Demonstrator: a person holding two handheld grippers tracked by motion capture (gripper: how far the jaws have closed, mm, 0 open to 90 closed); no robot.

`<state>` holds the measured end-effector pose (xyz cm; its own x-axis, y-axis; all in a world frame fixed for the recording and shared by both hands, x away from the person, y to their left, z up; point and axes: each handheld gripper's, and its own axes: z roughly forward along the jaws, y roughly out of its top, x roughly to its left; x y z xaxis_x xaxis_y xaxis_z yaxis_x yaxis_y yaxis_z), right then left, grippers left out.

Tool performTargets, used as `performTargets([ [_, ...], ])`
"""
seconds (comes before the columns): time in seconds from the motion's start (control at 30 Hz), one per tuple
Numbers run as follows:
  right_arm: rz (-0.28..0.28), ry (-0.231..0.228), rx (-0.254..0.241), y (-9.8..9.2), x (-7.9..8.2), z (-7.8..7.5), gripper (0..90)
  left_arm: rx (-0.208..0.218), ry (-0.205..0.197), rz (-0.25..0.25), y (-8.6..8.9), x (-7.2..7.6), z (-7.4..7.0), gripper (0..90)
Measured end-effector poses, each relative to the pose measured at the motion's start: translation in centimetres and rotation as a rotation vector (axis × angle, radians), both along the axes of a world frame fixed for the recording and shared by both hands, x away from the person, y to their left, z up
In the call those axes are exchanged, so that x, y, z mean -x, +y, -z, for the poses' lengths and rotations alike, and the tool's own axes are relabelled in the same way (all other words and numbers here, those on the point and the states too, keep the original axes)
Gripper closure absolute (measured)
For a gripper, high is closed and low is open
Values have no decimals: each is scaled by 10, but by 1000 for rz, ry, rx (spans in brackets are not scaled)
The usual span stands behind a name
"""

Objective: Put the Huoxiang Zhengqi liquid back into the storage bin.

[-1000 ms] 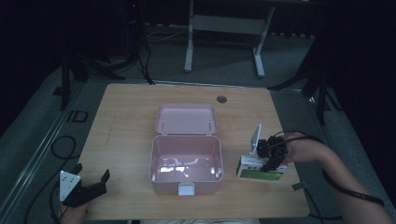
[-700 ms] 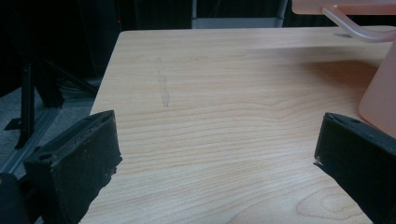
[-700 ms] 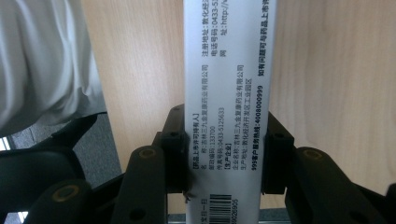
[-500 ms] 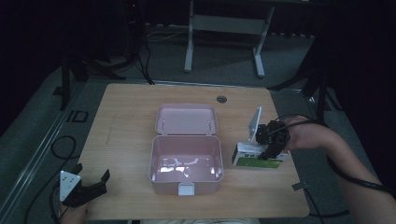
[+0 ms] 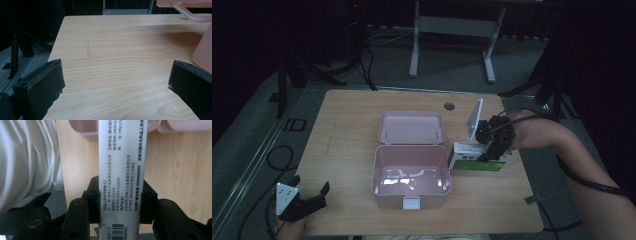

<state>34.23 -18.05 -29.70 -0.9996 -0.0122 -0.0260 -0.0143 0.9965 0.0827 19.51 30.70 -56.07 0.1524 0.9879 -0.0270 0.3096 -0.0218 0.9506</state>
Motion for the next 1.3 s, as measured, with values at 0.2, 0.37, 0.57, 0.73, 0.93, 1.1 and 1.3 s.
performTargets([
  [0.2, -25, -5, 11, 22, 2, -4, 618, -5, 3, 3, 0, 0, 0, 3],
  [0.37, -49, -8, 17, 41, 6, -7, 618, -3, 1, 5, 0, 0, 0, 3],
  [0.57, -69, -28, 4, 67, 13, -10, 617, -4, 1, 8, 0, 0, 0, 2],
  [0.73, -69, -46, -14, 85, 13, -6, 617, -7, 1, 8, 0, 0, 0, 3],
  [0.93, -70, -80, -40, 107, 19, 5, 618, -7, 2, 9, 0, 0, 0, 3],
  [1.1, -66, -62, -50, 121, 22, 17, 618, -9, 3, 10, 0, 0, 0, 3],
  [1.3, -79, -35, -5, 132, 24, 36, 617, -5, 2, 11, 0, 0, 0, 3],
])
